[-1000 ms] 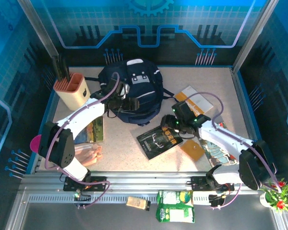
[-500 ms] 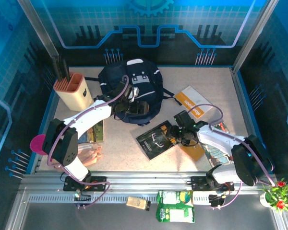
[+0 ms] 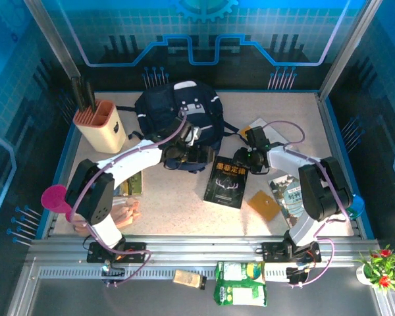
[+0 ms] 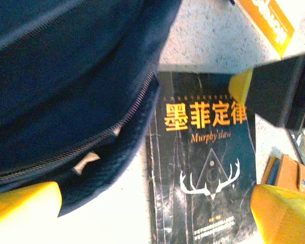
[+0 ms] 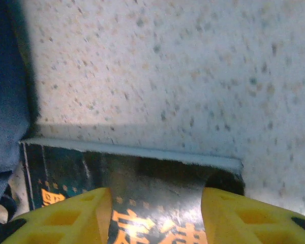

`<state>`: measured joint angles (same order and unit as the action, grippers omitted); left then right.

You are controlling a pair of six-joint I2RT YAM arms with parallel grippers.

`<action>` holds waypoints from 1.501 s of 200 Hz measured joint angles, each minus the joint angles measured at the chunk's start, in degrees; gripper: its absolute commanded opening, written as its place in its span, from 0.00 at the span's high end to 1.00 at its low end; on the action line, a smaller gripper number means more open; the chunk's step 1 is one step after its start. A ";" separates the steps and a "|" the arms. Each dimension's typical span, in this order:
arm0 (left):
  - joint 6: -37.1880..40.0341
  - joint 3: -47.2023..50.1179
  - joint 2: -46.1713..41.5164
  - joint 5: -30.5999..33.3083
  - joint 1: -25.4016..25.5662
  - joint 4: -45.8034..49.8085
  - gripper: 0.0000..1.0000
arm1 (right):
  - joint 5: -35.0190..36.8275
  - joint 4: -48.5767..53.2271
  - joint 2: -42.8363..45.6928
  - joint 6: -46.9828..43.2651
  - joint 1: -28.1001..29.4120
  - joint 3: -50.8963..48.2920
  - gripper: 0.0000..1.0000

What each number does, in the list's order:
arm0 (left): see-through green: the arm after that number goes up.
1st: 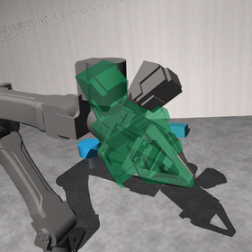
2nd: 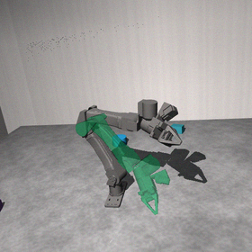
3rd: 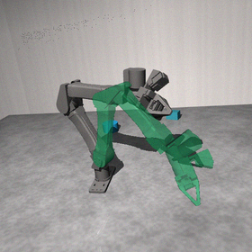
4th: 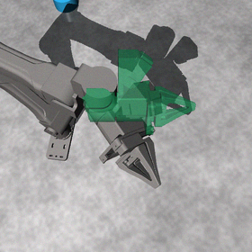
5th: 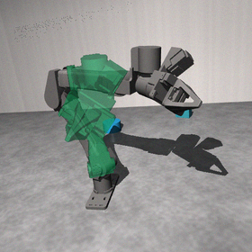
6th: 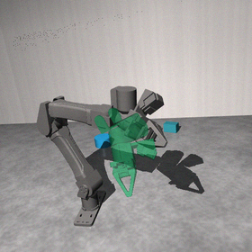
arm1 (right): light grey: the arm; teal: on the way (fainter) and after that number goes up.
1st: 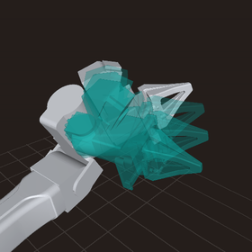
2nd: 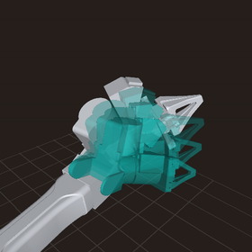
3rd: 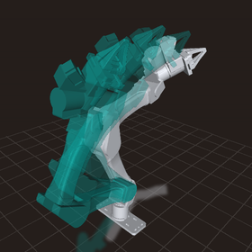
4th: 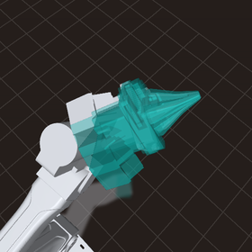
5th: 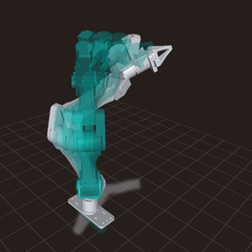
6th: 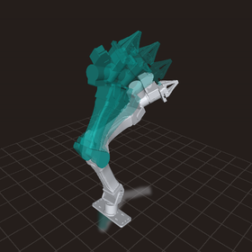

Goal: Pack the student bag
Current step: Rotate the book at the center of the table, then pick up the book at the center of the table.

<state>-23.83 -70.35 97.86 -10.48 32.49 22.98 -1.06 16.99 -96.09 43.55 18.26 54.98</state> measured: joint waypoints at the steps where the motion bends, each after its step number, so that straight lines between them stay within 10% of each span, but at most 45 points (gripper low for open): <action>1: -0.09 0.00 0.09 -0.04 0.09 0.00 0.05 | -0.07 0.00 0.00 -0.09 -0.04 0.02 0.50; 120: -10.75 -5.16 12.72 -3.15 7.93 1.31 0.49 | -7.50 -0.20 11.26 2.84 1.07 -13.84 0.60; 300: -10.75 -6.34 14.69 7.28 8.66 5.14 0.50 | 0.09 7.02 6.69 0.70 1.57 -8.33 0.64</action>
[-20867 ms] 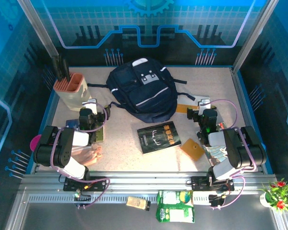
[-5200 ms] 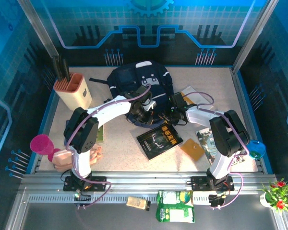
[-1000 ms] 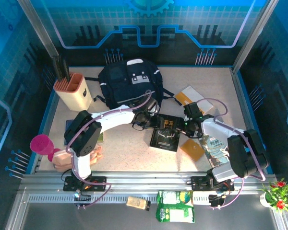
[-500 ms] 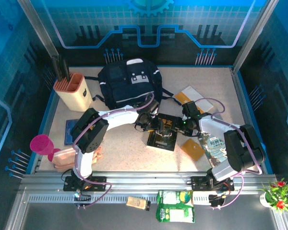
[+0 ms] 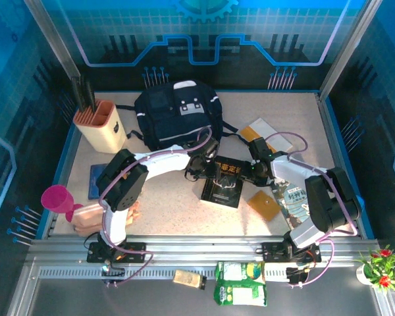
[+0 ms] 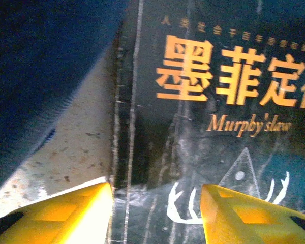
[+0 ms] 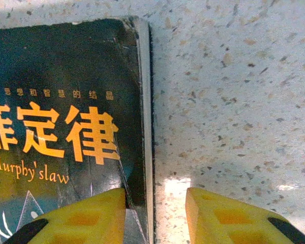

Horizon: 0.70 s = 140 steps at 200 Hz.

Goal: Pack the student bag
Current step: Pick up the book at the center of the table.

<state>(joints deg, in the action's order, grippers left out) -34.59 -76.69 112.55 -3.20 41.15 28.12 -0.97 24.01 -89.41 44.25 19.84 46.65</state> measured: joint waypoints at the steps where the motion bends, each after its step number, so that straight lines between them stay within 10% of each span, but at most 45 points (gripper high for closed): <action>1: 0.00 0.00 0.00 0.02 0.00 0.09 0.50 | 0.02 0.02 0.00 -0.02 0.00 0.00 0.64; 140: -1.55 -0.48 2.27 -5.51 -0.15 0.20 0.46 | 0.02 0.48 -0.20 -0.59 0.00 0.55 0.68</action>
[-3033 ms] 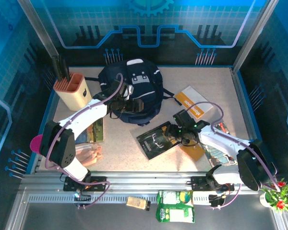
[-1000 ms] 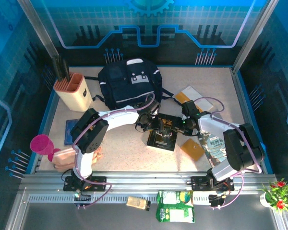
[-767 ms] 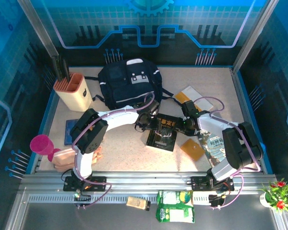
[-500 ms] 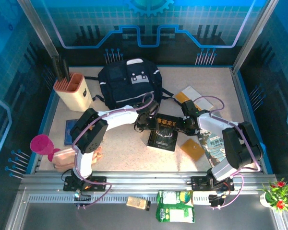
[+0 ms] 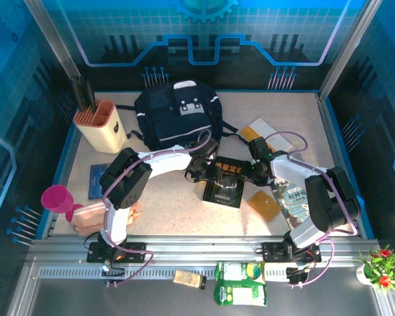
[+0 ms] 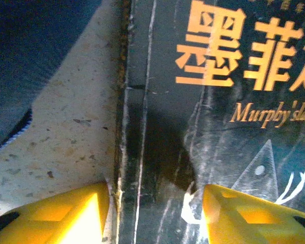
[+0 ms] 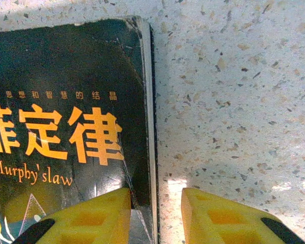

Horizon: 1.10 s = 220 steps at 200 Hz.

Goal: Pack the student bag
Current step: Pick up the book at the center of the table.

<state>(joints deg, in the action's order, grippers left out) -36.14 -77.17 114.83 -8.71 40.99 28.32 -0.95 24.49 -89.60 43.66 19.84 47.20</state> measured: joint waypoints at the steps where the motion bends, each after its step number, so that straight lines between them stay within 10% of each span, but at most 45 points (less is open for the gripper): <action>1: 0.00 -0.04 0.00 -0.04 -0.02 0.02 0.46 | -0.02 0.00 0.00 -0.02 0.00 0.00 0.68; 220: -9.01 2.86 -4.26 -19.71 -0.85 -17.53 0.64 | -2.14 -10.38 4.37 6.12 -5.73 -7.58 0.75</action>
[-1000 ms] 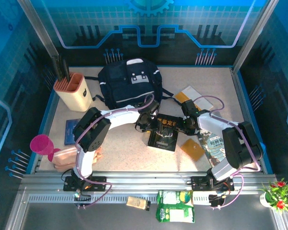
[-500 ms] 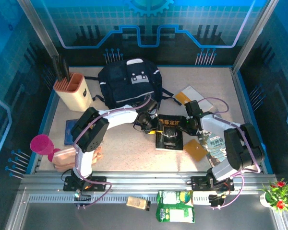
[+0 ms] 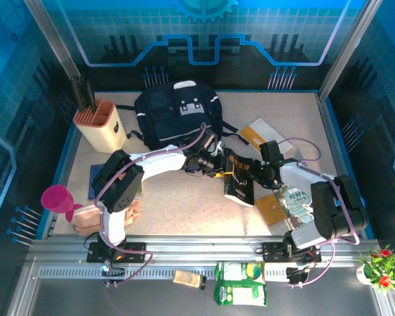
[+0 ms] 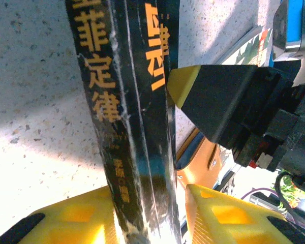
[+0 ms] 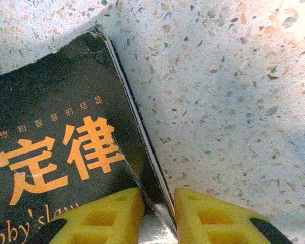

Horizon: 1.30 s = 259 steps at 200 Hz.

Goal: Pack the student bag
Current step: Pick up the book at the center of the table, then pass the book.

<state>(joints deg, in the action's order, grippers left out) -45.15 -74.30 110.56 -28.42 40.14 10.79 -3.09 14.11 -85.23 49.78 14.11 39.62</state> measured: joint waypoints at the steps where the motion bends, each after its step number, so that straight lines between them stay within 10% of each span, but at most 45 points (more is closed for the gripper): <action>1: 0.00 0.00 0.07 0.02 0.00 -0.02 0.64 | -0.02 -0.07 0.00 0.00 -0.02 -0.02 0.75; 68: -1.62 -0.20 2.91 0.04 0.00 -0.31 0.80 | -1.88 -0.44 0.13 0.15 -1.20 -0.22 0.66; 112: -1.33 -0.52 2.47 -0.55 -1.33 -1.40 0.87 | -4.02 0.39 3.91 -0.48 -1.55 -0.20 0.40; 198: -8.13 11.15 -15.15 -1.68 -19.69 -16.39 0.91 | -11.34 -12.98 9.25 11.69 0.44 1.95 0.14; 259: -22.95 20.90 -17.81 4.02 -22.95 -31.01 0.92 | -11.45 -32.35 3.65 26.43 11.04 4.57 0.00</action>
<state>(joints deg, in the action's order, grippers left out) -68.10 -53.41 92.75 -24.40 17.19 -20.23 -14.55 -18.24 -81.58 76.20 25.15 44.18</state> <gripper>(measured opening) 0.175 0.997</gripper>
